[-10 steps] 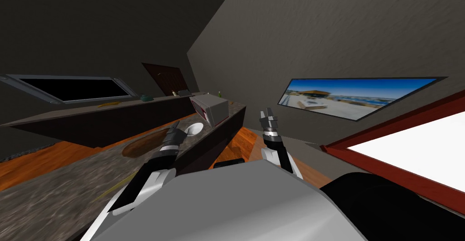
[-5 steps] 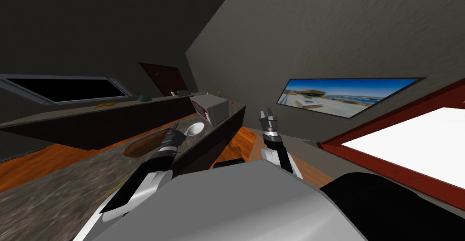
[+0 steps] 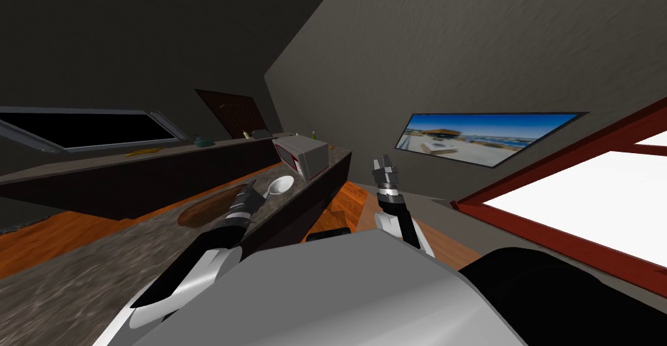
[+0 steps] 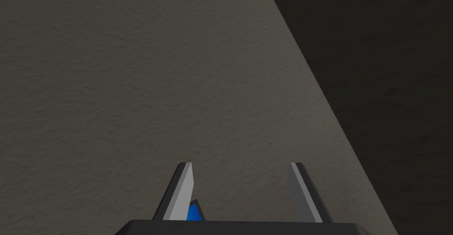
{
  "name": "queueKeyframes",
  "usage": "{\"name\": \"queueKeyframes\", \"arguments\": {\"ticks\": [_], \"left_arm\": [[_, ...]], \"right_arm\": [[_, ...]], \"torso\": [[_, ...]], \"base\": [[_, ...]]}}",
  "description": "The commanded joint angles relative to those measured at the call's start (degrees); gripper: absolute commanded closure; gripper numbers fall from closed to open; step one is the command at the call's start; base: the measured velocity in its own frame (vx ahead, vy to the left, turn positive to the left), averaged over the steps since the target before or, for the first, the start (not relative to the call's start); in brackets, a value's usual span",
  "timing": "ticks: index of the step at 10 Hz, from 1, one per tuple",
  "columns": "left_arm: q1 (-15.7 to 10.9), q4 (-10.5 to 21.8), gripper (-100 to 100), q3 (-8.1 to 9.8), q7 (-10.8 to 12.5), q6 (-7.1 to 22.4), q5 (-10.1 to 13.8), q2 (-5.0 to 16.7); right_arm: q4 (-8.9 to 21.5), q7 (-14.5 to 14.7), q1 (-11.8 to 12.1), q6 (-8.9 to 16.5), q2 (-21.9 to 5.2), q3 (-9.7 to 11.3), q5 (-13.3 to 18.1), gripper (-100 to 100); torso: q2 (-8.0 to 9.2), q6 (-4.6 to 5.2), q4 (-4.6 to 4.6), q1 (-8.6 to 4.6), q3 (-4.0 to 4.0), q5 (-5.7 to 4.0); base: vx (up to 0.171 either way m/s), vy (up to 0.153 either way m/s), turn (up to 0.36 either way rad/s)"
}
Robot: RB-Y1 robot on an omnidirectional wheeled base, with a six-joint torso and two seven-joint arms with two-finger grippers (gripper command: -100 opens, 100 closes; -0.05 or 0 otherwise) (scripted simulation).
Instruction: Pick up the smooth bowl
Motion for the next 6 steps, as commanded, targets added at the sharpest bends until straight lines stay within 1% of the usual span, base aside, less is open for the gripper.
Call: {"name": "queueKeyframes", "arguments": {"ticks": [1, 2, 3, 4, 5, 6], "left_arm": [[0.3, -0.4, -100, 0.28, 0.5, 2.1, 0.4, 0.1], [0.5, -0.8, -100, 0.95, 1.3, 4.2, 1.2, 0.7], [0.5, -0.8, -100, 0.95, 1.3, 4.9, 1.2, 0.7], [0.6, -1.1, -100, 1.61, 2.2, 7.2, 2.1, 1.3], [0.6, -1.1, -100, 1.61, 2.2, 7.6, 2.1, 1.3], [0.7, -1.3, -100, 2.27, 3.0, 9.9, 2.9, 2.0]], "right_arm": [[0.0, 0.0, 0.0, 0.0, 0.0, 0.0, 0.0, 0], [0.0, 0.0, 0.0, 0.0, 0.0, 0.0, 0.0, 0], [0.0, 0.0, 0.0, 0.0, 0.0, 0.0, 0.0, 0], [0.0, 0.0, 0.0, 0.0, 0.0, 0.0, 0.0, 0], [0.0, 0.0, 0.0, 0.0, 0.0, 0.0, 0.0, 0], [0.0, 0.0, 0.0, 0.0, 0.0, 0.0, 0.0, 0]], "torso": [[0.0, 0.0, 0.0, 0.0, 0.0, 0.0], [-0.01, -0.01, 0.0, -0.03, -0.01, 0.0], [-0.01, 0.0, 0.0, -0.04, -0.01, -0.01], [-0.01, -0.01, 0.0, -0.06, -0.01, -0.01], [-0.03, 0.0, -0.01, -0.06, -0.01, -0.01], [-0.04, -0.01, -0.01, -0.07, -0.02, -0.01]], "base": [[-0.001, 0.026, -0.027], [-0.002, 0.022, -0.046], [-0.001, 0.02, -0.024], [0.004, 0.019, -0.049], [0.006, 0.016, -0.018], [0.015, 0.009, -0.042]]}}
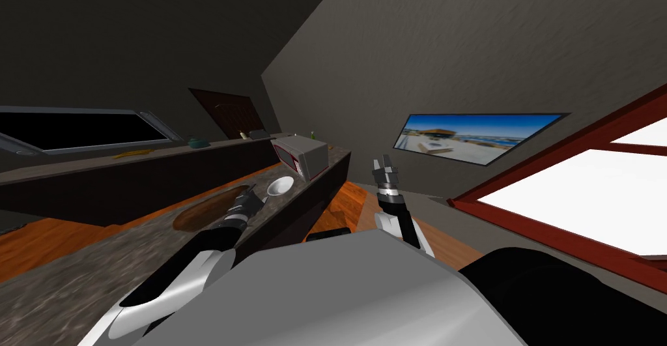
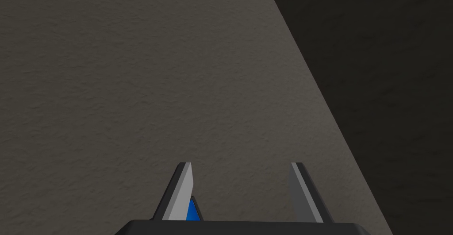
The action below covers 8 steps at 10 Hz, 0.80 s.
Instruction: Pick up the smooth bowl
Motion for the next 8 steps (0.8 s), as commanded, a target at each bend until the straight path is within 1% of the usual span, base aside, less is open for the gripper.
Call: {"name": "queueKeyframes", "arguments": {"ticks": [1, 2, 3, 4, 5, 6, 7, 8], "left_arm": [[0.2, -0.2, -100, 0.21, 0.4, 1.7, 0.3, 0.2], [0.3, -0.4, -100, 0.86, 1.2, 4.0, 1.2, 1.0], [0.3, -0.4, -100, 0.86, 1.2, 4.4, 1.2, 1.0], [0.3, -0.5, -100, 1.5, 2.0, 6.5, 2.1, 1.8], [0.3, -0.5, -100, 1.5, 2.0, 7.0, 2.1, 1.8], [0.2, -0.5, -100, 2.11, 2.8, 9.0, 2.9, 2.8], [0.2, -0.5, -100, 2.11, 2.8, 9.6, 2.9, 2.8], [0.1, -0.5, -100, 2.71, 3.6, 11.9, 3.8, 3.8]], "right_arm": [[0.0, 0.0, 0.0, 0.0, 0.0, 0.0, 0.0, 0], [0.0, 0.0, 0.0, 0.0, 0.0, 0.0, 0.0, 0], [0.0, 0.0, 0.0, 0.0, 0.0, 0.0, 0.0, 0], [0.0, 0.0, 0.0, 0.0, 0.0, 0.0, 0.0, 0], [0.0, 0.0, 0.0, 0.0, 0.0, 0.0, 0.0, 0], [0.0, 0.0, 0.0, 0.0, 0.0, 0.0, 0.0, 0], [0.0, 0.0, 0.0, 0.0, 0.0, 0.0, 0.0, 0], [0.0, 0.0, 0.0, 0.0, 0.0, 0.0, 0.0, 0]], "torso": [[0.0, 0.0, 0.0, 0.0, 0.0, 0.0], [-0.01, -0.01, 0.0, -0.02, -0.01, 0.0], [-0.02, 0.0, -0.01, -0.03, -0.01, -0.01], [-0.03, -0.01, -0.01, -0.03, -0.02, -0.01], [-0.07, 0.0, -0.02, -0.06, -0.04, -0.01], [-0.06, -0.01, -0.02, -0.07, -0.04, -0.02], [-0.08, 0.0, -0.02, -0.09, -0.05, -0.02], [-0.07, -0.01, -0.02, -0.08, -0.05, -0.02]], "base": [[0.015, 0.007, -0.02], [0.021, 0.005, -0.039], [0.019, 0.004, -0.021], [0.033, -0.005, -0.037], [0.029, -0.006, -0.022], [0.033, -0.012, -0.041], [0.031, -0.007, -0.018], [0.038, -0.013, -0.038]]}}
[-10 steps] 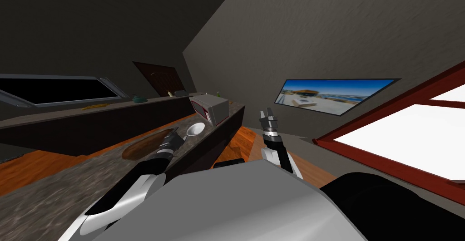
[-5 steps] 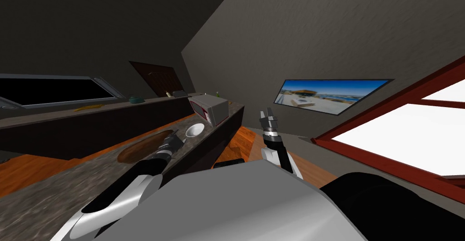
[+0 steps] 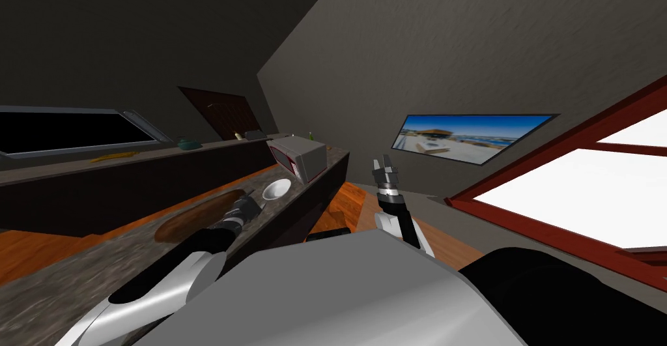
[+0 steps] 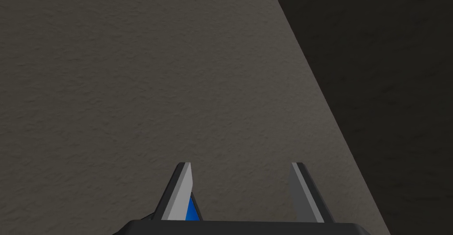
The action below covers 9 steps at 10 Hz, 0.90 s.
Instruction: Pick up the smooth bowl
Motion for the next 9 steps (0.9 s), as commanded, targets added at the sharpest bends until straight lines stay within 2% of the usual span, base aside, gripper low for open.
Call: {"name": "queueKeyframes", "arguments": {"ticks": [1, 2, 3, 4, 5, 7, 8, 9], "left_arm": [[-0.4, 0.2, -100, 0.02, 0.4, 1.7, 0.1, 0.2], [-0.5, 0.3, -100, 0.6, 1.1, 3.9, 0.9, 1.3], [-0.5, 0.3, -100, 0.6, 1.1, 4.2, 0.9, 1.3], [-0.6, 0.5, -100, 1.14, 1.9, 6.5, 1.8, 2.3], [-0.6, 0.5, -100, 1.14, 1.9, 6.7, 1.8, 2.3], [-0.8, 0.9, -100, 2.18, 3.3, 10.6, 3.5, 4.4], [-0.8, 0.9, -100, 2.18, 3.3, 11.4, 3.5, 4.4], [-0.9, 1.2, -100, 2.66, 4.0, 13.5, 4.3, 5.4]], "right_arm": [[0.0, 0.0, 0.0, 0.0, 0.0, 0.0, 0.0, 0], [0.0, 0.0, 0.0, 0.0, 0.0, 0.0, 0.0, 0], [0.0, 0.0, 0.0, 0.0, 0.0, 0.0, 0.0, 0], [0.0, 0.0, 0.0, 0.0, 0.0, 0.0, 0.0, 0], [0.0, 0.0, 0.0, 0.0, 0.0, 0.0, 0.0, 0], [0.0, 0.0, 0.0, 0.0, 0.0, 0.0, 0.0, 0], [0.0, 0.0, 0.0, 0.0, 0.0, 0.0, 0.0, 0], [0.0, 0.0, 0.0, 0.0, 0.0, 0.0, 0.0, 0]], "torso": [[0.0, 0.0, 0.0, 0.0, 0.0, 0.0], [0.0, -0.01, 0.0, -0.01, 0.0, 0.0], [-0.05, 0.0, -0.01, -0.04, -0.03, -0.01], [-0.04, -0.01, -0.01, -0.04, -0.03, -0.01], [-0.07, 0.0, -0.02, -0.07, -0.04, -0.01], [-0.04, 0.0, -0.01, -0.07, -0.03, -0.01], [-0.17, 0.0, -0.03, -0.14, -0.09, -0.03], [-0.14, -0.01, -0.04, -0.1, -0.09, -0.03]], "base": [[0.036, -0.013, -0.016], [0.053, -0.022, -0.032], [0.047, -0.021, -0.018], [0.055, -0.032, -0.028], [0.043, -0.025, -0.017], [0.068, -0.039, -0.045], [0.073, -0.033, -0.005], [0.058, -0.038, -0.03]]}}
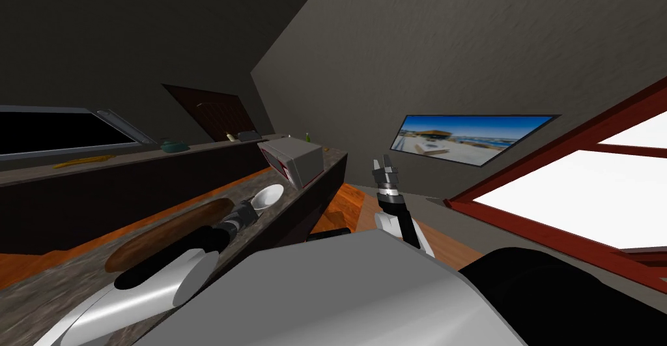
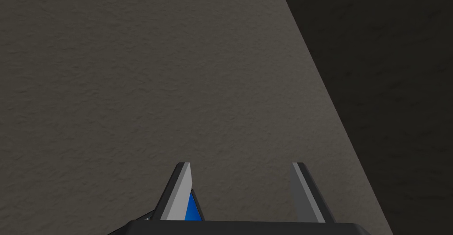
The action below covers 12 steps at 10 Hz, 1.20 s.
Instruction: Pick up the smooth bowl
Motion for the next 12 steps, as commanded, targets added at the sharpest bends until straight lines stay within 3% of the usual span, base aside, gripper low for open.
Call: {"name": "queueKeyframes", "arguments": {"ticks": [1, 4, 12], "left_arm": [[-0.1, 0.1, -100, 0.31, 0.5, 1.7, 0.5, 0.6], [-0.4, 1.1, -100, 1.55, 2.4, 7.4, 2.8, 3.5], [0.2, 3.9, -100, 2.56, 5.4, 17.8, 6.2, 7.4]], "right_arm": [[0.0, 0.0, 0.0, 0.0, 0.0, 0.0, 0.0, 0], [0.0, 0.0, 0.0, 0.0, 0.0, 0.0, 0.0, 0], [0.0, 0.0, 0.0, 0.0, 0.0, 0.0, 0.0, 0]], "torso": [[0.0, 0.0, 0.0, 0.0, 0.0, 0.0], [-0.06, 0.0, -0.01, 0.04, -0.03, 0.0], [0.02, -0.01, 0.0, 0.12, 0.01, 0.03]], "base": [[0.048, -0.032, -0.012], [0.086, -0.031, -0.038], [0.078, -0.019, -0.023]]}}
